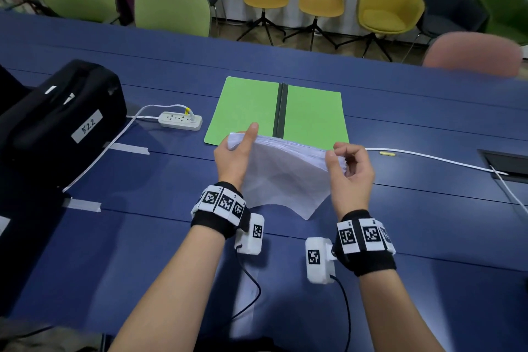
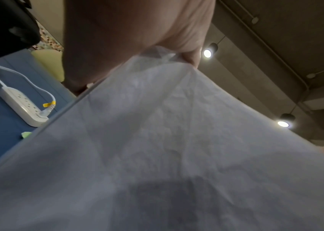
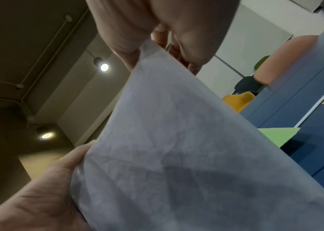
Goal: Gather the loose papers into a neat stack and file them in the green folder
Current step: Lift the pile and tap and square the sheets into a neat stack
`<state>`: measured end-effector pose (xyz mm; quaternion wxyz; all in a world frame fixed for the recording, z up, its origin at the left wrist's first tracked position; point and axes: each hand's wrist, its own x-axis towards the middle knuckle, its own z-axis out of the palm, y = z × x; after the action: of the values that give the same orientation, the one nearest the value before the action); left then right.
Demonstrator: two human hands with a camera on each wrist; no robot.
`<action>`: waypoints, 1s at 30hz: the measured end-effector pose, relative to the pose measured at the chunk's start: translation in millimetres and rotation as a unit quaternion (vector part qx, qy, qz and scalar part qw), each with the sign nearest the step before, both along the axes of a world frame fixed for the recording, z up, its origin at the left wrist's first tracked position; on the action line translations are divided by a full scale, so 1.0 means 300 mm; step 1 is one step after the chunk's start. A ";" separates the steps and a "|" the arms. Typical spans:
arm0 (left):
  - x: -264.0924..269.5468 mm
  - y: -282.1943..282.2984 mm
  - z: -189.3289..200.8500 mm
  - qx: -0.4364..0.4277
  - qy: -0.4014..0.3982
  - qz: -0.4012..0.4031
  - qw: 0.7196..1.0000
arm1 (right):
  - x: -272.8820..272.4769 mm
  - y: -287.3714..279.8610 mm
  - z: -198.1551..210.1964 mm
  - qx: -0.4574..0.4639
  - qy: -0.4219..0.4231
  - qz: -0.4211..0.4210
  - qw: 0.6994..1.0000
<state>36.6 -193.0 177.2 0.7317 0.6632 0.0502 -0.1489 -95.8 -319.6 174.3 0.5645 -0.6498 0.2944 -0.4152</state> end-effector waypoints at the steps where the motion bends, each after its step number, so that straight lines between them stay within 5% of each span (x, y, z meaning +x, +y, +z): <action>1: 0.002 -0.004 -0.002 0.000 -0.007 0.007 1.000 | -0.003 -0.005 0.003 0.001 0.004 0.001 1.000; 10: 0.024 -0.018 -0.003 0.004 0.001 0.017 1.000 | -0.021 -0.017 0.060 -0.141 0.116 0.006 0.983; 16: 0.038 -0.026 -0.014 0.004 0.017 0.008 1.000 | -0.068 -0.039 0.115 -0.371 0.215 0.094 0.899; 26: 0.041 -0.023 -0.025 0.000 -0.008 -0.003 1.000 | 0.001 -0.099 0.124 -0.357 0.268 0.036 0.894; 28: 0.039 -0.021 -0.021 0.007 -0.018 -0.012 1.000 | 0.006 -0.089 0.129 -0.289 0.247 0.095 0.920; 30: 0.039 -0.023 -0.016 0.009 -0.026 -0.012 1.000 | 0.005 -0.077 0.128 -0.243 0.278 0.184 0.911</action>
<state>48.2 -199.9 172.3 0.7250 0.6739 0.0244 -0.1402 -94.2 -342.6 212.7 0.3504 -0.8989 0.2047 -0.1651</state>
